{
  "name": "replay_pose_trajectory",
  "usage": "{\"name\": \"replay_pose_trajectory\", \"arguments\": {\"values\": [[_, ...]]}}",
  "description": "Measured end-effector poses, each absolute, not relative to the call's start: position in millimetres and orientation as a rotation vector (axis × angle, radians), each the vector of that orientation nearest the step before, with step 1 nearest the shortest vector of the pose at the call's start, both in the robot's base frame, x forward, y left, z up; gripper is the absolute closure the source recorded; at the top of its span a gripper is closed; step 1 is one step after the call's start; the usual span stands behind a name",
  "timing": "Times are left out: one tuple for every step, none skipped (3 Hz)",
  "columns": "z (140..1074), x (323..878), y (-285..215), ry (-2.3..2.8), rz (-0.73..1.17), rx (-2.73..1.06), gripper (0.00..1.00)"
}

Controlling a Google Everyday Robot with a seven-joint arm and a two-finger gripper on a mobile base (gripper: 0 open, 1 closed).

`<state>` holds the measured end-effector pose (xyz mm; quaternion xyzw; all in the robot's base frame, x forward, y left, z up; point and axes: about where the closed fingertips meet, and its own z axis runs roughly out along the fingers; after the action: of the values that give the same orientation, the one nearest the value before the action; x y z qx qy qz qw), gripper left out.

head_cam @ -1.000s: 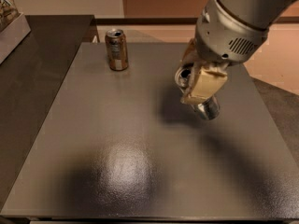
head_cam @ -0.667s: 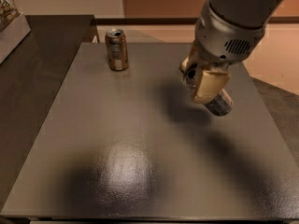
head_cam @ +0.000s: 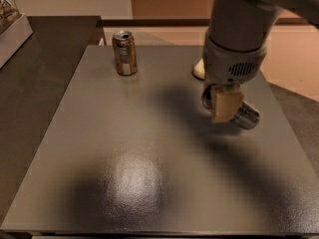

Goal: Knock redbull can over

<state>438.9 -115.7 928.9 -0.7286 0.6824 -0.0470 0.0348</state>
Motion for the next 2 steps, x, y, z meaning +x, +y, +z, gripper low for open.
{"name": "replay_pose_trajectory", "arguments": {"values": [[910, 435, -114, 2.090, -0.156, -2.321, 0.82], [894, 430, -109, 2.062, -0.193, -2.403, 0.59]]}}
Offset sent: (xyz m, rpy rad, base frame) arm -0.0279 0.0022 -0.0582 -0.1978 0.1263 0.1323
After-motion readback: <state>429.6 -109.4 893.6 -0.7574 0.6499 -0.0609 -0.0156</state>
